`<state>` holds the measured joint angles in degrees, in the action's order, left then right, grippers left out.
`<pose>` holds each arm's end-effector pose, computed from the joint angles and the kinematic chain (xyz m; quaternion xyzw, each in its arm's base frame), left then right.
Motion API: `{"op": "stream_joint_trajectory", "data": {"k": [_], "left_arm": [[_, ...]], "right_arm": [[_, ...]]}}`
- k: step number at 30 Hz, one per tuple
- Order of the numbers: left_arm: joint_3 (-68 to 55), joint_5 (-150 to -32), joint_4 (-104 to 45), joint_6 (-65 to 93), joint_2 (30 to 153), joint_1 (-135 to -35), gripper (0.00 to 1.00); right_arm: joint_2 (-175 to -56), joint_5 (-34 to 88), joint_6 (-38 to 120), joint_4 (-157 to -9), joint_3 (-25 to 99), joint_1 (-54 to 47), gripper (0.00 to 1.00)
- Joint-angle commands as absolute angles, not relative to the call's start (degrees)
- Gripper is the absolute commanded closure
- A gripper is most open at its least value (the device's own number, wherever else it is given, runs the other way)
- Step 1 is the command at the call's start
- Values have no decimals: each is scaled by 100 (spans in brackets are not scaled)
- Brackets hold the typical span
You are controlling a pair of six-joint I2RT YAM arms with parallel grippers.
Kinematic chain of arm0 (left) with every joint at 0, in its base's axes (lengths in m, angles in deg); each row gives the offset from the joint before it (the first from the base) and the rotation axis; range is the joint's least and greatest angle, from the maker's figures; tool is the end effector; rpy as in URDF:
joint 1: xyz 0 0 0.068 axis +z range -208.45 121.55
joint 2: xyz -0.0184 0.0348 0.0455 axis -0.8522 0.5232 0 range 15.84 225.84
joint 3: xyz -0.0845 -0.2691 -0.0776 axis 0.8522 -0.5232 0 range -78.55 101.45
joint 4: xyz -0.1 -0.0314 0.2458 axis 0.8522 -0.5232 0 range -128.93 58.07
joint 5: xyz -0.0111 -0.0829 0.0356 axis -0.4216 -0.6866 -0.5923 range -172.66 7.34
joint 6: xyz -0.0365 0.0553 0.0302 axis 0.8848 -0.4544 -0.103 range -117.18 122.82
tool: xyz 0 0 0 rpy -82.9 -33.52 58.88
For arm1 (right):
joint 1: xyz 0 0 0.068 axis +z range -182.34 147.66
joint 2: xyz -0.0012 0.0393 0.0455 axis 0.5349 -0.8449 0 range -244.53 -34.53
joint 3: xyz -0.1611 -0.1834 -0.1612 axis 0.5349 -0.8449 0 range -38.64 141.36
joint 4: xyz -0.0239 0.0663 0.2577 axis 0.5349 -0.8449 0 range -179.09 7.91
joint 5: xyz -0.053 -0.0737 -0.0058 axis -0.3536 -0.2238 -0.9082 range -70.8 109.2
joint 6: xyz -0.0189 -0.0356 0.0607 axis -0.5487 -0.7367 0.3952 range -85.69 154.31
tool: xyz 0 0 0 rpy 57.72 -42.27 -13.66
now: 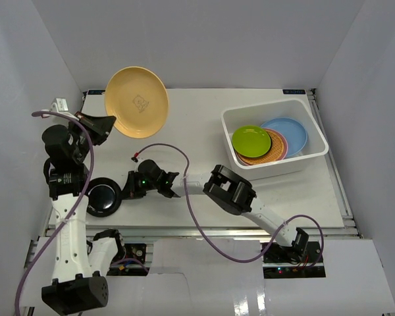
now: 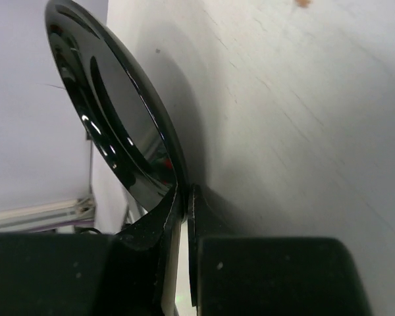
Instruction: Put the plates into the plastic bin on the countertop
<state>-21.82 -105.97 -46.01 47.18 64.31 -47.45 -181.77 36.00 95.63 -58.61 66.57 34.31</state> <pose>0.2012 0.0147 0.4088 -0.2177 0.7065 -0.3321 0.5858 0.2262 0.5678 0.1019 -0.1225 0.7983 0.5711 0.1468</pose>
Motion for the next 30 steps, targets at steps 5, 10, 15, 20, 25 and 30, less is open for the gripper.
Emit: {"op": "stream_joint_trajectory", "data": {"k": [5, 10, 15, 20, 25, 30], "left_arm": [[-878, -10472, -4546, 4650, 6681, -4773, 100], [-262, -10533, -4538, 4869, 6761, -4782, 100], [-323, -10673, -4424, 5115, 6761, -4782, 100], [-674, -11007, -4046, 5458, 6927, -4790, 100], [-806, -10982, -3598, 5468, 7296, -5395, 100], [-448, -9779, -3535, 4827, 8174, -7293, 100]], "right_arm": [[-16025, 2554, 7722, -6126, 5664, 3279, 92], [-14611, 1956, 6974, -6417, 4771, 2928, 92], [-13492, 1788, 6718, -6495, 4012, 2252, 92], [-12288, 1955, 6630, -6601, 3309, 1101, 92], [-11436, 2430, 6429, -7127, 2922, -112, 92], [-10925, 3166, 6454, -7427, 2281, -1922, 92]]}}
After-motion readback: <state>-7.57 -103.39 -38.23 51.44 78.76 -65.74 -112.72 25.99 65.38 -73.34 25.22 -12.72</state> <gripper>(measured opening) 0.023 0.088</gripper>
